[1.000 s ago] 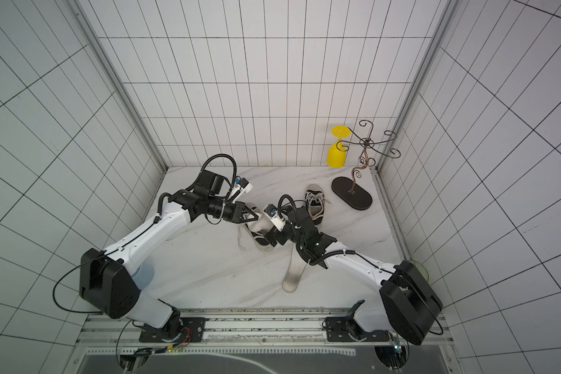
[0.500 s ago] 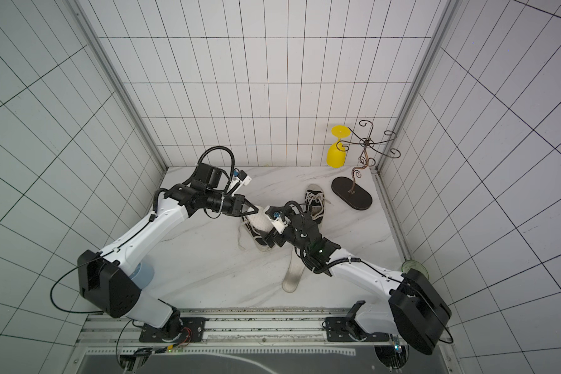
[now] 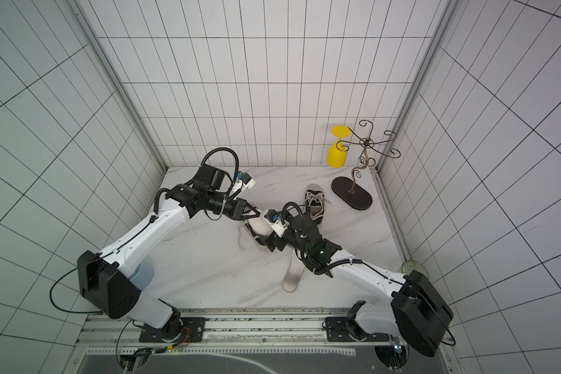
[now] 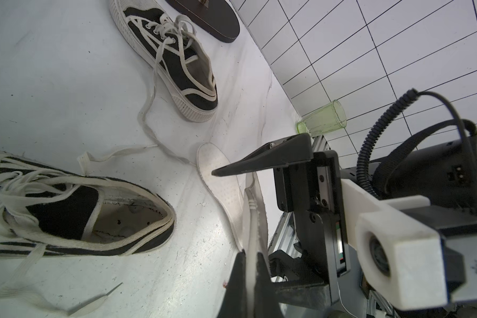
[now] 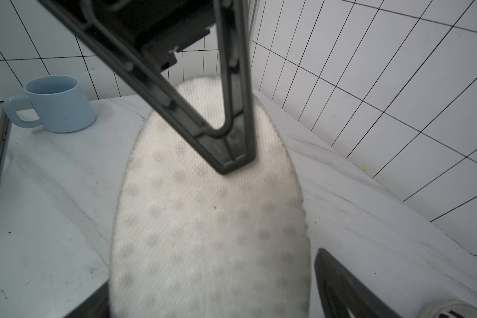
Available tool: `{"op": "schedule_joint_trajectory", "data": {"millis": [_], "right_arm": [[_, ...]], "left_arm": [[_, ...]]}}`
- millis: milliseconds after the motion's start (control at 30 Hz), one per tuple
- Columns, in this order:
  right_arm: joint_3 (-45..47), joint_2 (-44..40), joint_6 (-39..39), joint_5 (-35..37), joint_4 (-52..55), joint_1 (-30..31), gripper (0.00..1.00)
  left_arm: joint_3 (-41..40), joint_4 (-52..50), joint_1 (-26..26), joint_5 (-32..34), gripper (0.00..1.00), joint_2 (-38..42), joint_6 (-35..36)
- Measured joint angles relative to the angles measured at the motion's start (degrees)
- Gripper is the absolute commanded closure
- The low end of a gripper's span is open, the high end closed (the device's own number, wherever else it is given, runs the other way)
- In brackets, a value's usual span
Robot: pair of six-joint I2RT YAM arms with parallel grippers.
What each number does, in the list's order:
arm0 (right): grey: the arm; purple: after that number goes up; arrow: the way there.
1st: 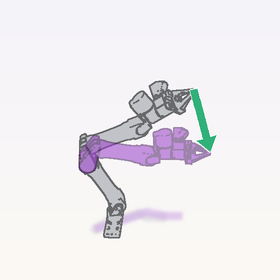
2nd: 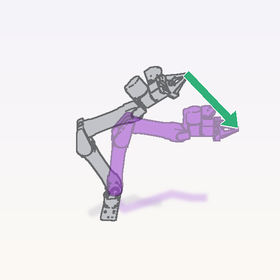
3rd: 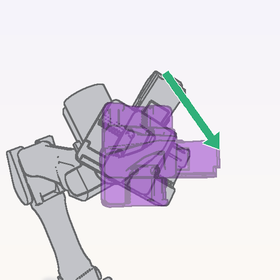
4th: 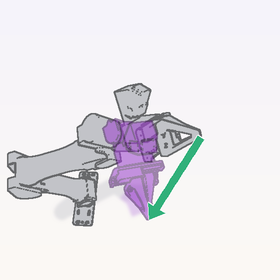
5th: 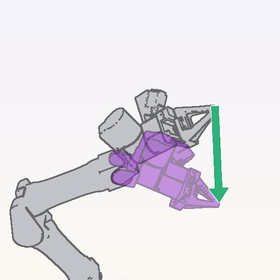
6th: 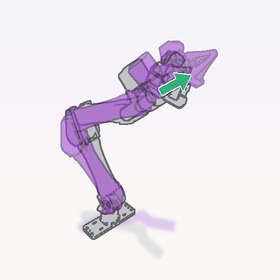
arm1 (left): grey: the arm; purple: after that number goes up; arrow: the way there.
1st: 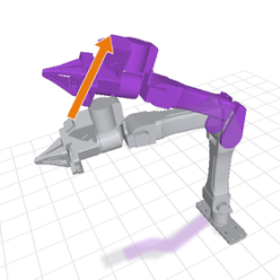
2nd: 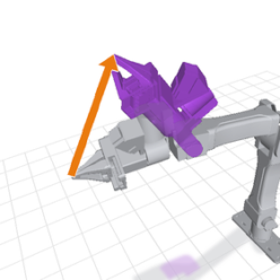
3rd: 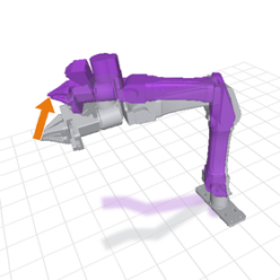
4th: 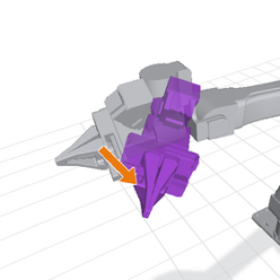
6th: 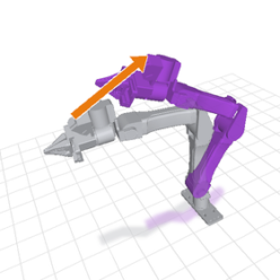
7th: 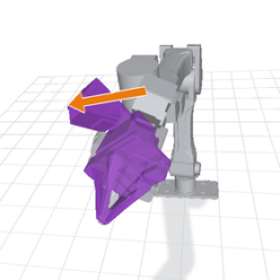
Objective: Insert the insole into the shoe
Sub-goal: Pick up the insole from the center of the board.
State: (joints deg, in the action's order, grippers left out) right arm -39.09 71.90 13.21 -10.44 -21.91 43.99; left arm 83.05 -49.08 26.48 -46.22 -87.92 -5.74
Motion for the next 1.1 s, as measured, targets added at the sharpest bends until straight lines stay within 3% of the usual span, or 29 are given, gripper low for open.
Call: {"op": "schedule_joint_trajectory", "data": {"millis": [567,767,967,1100], "right_arm": [[0.0,-1.03,-1.75,-2.58,1.95,-0.02,0.41],[0.0,-1.38,-1.75,-2.6,2.4,-0.02,0.38],[0.0,-1.38,-0.79,-2.54,3.58,-0.02,0.25],[0.0,-1.38,-0.24,-2.49,5.57,-0.02,0.32]], "left_arm": [[-0.46,0.46,-0.83,0.13,1.0,0.59,0.17],[-1.03,1.16,-1.62,0.17,1.0,0.59,-0.83],[-1.2,1.55,-2.99,-0.9,1.0,0.57,-1.99],[-1.2,2.12,-3.58,-1.29,1.0,0.52,-2.43]]}}
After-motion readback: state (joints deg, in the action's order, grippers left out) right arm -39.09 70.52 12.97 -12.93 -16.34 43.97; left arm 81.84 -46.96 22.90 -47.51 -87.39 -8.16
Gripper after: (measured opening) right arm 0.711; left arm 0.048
